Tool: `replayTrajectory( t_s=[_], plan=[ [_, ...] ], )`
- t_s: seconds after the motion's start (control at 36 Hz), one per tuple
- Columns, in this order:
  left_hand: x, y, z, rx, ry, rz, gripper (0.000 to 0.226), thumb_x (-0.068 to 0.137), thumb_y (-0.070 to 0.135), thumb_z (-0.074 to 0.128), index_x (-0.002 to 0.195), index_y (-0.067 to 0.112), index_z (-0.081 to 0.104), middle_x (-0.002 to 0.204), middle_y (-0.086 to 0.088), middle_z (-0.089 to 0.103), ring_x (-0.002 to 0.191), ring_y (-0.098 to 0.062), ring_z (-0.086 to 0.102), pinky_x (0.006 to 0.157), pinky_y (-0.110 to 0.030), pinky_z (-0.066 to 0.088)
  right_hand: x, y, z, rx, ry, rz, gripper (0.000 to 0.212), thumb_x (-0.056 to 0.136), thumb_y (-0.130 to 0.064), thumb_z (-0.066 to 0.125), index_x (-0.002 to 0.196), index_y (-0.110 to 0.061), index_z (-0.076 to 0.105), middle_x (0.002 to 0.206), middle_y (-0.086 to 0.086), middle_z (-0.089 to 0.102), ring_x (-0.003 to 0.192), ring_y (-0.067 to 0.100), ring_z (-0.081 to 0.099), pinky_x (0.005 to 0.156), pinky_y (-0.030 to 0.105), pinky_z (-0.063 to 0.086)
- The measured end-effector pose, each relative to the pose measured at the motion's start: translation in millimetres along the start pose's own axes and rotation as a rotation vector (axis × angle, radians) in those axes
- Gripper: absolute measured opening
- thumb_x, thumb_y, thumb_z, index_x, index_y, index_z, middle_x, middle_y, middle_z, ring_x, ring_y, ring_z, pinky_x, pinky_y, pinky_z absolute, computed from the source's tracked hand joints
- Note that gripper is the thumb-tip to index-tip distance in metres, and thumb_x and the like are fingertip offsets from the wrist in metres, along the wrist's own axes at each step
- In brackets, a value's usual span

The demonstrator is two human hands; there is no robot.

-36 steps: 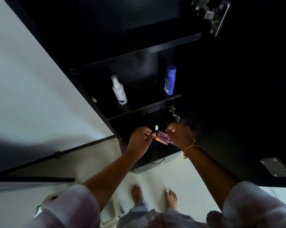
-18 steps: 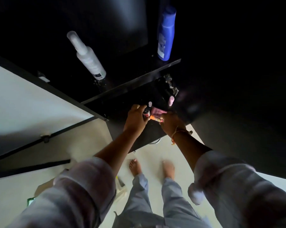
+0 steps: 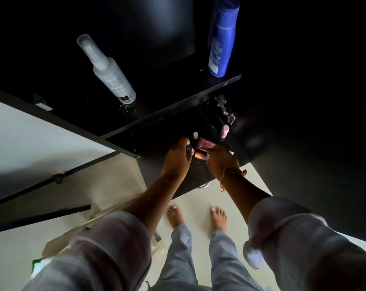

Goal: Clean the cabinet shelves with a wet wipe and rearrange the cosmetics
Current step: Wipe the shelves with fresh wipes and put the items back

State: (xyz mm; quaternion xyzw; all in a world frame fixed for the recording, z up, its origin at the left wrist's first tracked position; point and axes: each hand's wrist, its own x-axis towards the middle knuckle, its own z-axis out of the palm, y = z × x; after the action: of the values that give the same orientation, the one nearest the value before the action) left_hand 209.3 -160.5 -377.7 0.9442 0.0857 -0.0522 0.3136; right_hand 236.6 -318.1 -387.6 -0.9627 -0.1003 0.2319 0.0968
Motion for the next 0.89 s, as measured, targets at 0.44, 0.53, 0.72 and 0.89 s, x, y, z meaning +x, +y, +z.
replayTrajectory(
  t_s=[0.44, 0.53, 0.72, 0.89],
  plan=[
    [-51.8, 39.8, -98.4, -0.229, 0.245, 0.014, 0.03, 0.086, 0.027, 0.067, 0.113, 0.022, 0.054, 0.101, 0.009, 0.059, 0.091, -0.003, 0.059, 0.073, -0.004, 0.044, -66.0, -15.6, -69.8, 0.317, 0.267, -0.066, 0.015, 0.084, -0.025, 0.065, 0.097, -0.028, 0.071, 0.089, -0.004, 0.074, 0.079, 0.019, 0.072, 0.066, 0.023, 0.056],
    [-57.9, 55.9, -129.4, -0.259, 0.328, 0.089, 0.03, 0.086, 0.029, 0.068, 0.112, 0.028, 0.054, 0.101, 0.011, 0.059, 0.091, -0.001, 0.06, 0.081, -0.017, 0.051, -82.1, -21.8, -103.8, 0.481, 0.349, -0.113, 0.027, 0.085, -0.025, 0.071, 0.065, -0.035, 0.055, 0.061, -0.022, 0.061, 0.065, -0.01, 0.061, 0.053, 0.0, 0.038],
    [-69.0, 105.5, -198.6, -0.311, 0.53, 0.277, 0.029, 0.086, 0.033, 0.071, 0.107, 0.042, 0.053, 0.097, 0.024, 0.059, 0.093, 0.001, 0.061, 0.078, -0.006, 0.043, -122.5, -40.9, -186.3, 0.952, 0.469, -0.294, 0.013, 0.084, -0.014, 0.074, 0.084, -0.026, 0.068, 0.081, -0.03, 0.069, 0.079, -0.013, 0.065, 0.069, 0.001, 0.048],
    [-83.4, 153.3, -257.7, -0.368, 0.681, 0.419, 0.036, 0.087, 0.029, 0.071, 0.118, 0.04, 0.055, 0.109, 0.019, 0.057, 0.102, -0.004, 0.061, 0.084, -0.01, 0.046, -143.6, -63.7, -255.1, 1.171, 0.551, -0.452, 0.025, 0.083, -0.01, 0.073, 0.096, -0.031, 0.067, 0.089, -0.009, 0.075, 0.088, 0.005, 0.071, 0.077, 0.019, 0.055]
  ],
)
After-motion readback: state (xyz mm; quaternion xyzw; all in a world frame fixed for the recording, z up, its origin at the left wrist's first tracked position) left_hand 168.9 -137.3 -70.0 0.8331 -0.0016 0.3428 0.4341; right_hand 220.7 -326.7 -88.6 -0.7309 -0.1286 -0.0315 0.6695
